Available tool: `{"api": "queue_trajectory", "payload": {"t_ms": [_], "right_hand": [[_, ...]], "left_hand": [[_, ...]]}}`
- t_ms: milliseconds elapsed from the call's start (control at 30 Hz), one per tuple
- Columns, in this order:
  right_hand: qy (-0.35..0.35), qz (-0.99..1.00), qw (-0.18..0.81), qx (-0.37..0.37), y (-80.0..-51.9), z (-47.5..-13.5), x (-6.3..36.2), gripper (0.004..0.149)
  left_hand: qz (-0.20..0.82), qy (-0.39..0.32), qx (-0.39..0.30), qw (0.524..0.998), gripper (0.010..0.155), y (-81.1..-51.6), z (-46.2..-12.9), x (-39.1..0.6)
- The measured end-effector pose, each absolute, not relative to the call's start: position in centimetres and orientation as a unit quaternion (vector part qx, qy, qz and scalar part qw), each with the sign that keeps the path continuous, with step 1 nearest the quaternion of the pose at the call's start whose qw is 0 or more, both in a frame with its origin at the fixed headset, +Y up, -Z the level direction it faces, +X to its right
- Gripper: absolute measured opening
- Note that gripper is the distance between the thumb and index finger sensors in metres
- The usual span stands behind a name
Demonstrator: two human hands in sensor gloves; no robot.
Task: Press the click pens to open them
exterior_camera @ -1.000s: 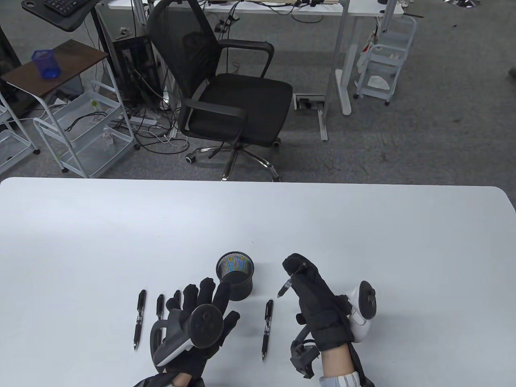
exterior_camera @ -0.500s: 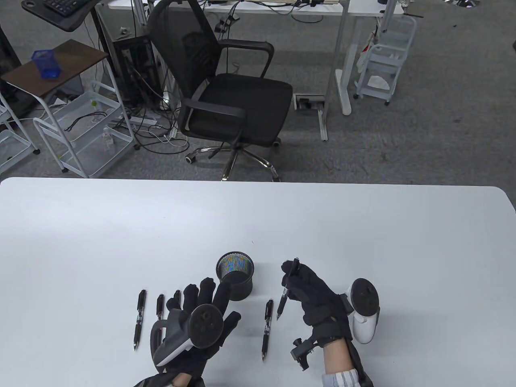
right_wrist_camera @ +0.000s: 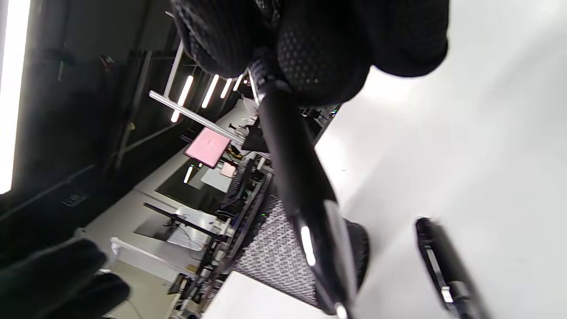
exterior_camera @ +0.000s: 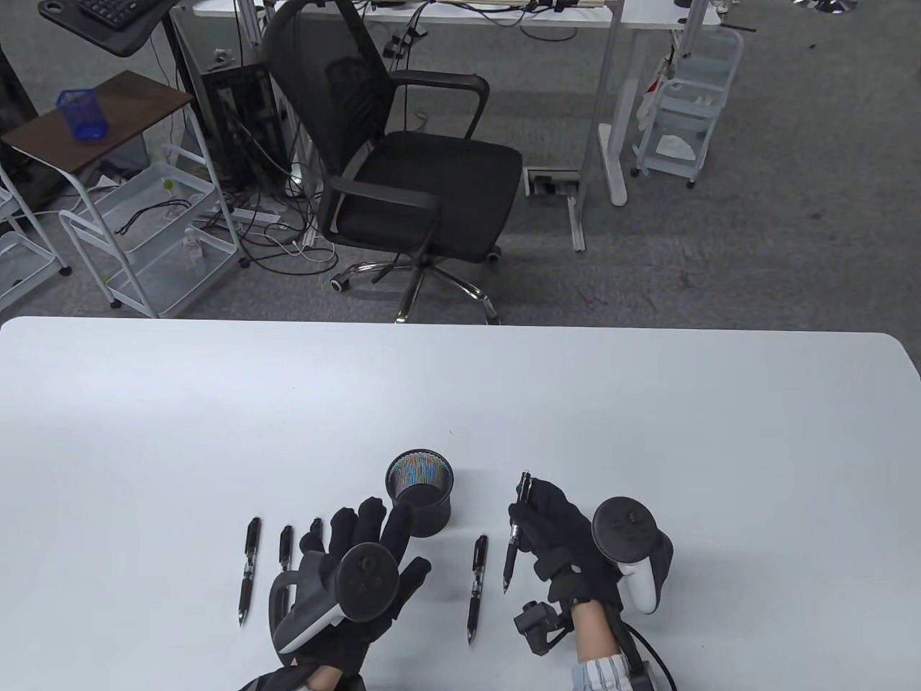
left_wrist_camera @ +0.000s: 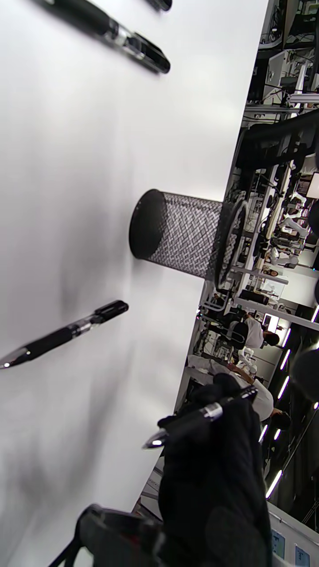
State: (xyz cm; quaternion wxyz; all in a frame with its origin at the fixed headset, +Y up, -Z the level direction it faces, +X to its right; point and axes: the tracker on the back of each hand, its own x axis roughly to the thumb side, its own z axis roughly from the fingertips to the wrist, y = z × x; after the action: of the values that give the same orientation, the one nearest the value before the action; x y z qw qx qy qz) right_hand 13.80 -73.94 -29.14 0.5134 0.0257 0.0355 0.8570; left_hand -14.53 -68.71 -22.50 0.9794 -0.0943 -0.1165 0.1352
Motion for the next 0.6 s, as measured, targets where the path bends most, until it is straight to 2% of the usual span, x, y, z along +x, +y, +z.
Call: {"api": "queue_trajectory", "payload": {"t_ms": [600], "right_hand": [[0.122,0.931,0.345,-0.002,-77.7,-29.9,11.9,0.058]], "left_hand": [[0.138,-0.117,-0.096,0.979,0.067,-68.7,-22.5,-14.6]]}}
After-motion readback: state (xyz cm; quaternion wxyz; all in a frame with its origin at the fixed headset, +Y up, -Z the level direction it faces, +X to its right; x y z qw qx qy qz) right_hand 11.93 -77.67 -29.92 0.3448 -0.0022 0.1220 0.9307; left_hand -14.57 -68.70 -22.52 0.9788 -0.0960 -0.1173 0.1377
